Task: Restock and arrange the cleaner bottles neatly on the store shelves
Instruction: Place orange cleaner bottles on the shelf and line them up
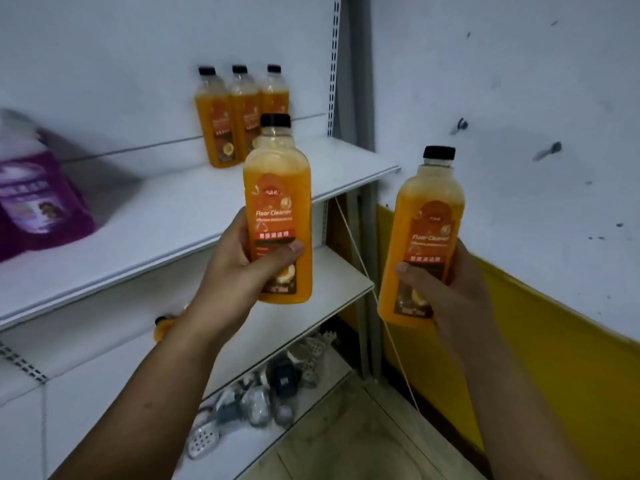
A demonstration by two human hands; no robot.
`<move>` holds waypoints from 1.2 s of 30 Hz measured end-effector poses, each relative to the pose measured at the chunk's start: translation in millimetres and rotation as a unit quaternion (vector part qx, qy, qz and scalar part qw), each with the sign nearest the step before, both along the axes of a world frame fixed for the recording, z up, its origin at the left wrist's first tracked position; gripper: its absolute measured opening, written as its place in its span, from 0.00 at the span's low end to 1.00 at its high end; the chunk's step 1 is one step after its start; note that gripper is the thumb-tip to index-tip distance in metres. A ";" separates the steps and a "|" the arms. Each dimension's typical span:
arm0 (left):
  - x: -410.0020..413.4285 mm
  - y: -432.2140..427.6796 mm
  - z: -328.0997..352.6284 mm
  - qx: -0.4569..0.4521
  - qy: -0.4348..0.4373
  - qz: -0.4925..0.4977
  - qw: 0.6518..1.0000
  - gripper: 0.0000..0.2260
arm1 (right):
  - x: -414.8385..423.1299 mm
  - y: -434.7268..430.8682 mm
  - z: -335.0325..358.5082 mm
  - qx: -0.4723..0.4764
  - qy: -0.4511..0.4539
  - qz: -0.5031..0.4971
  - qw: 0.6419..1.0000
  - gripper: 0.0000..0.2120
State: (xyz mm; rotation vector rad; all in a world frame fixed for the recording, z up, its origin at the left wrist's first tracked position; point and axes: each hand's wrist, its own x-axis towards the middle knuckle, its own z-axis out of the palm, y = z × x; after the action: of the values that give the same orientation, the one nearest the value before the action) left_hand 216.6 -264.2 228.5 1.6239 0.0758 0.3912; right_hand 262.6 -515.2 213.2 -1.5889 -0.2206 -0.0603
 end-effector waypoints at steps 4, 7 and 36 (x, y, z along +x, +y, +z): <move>29.4 4.1 30.3 0.018 -0.030 0.043 0.998 0.29 | 45.3 17.7 21.8 0.049 -0.022 0.005 0.999 0.25; 57.0 14.9 41.4 0.022 -0.042 0.080 0.996 0.32 | 87.5 37.6 36.4 0.056 -0.037 0.012 0.998 0.25; 262.2 140.1 43.7 0.242 0.030 0.342 0.907 0.33 | 371.3 268.1 47.4 -0.012 -0.204 0.259 0.944 0.34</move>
State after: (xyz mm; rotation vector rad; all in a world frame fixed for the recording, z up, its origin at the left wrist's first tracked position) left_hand 478.9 -124.0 272.2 2.0755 0.6533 0.9553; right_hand 633.9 -247.1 260.7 -1.4845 -0.9600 0.0243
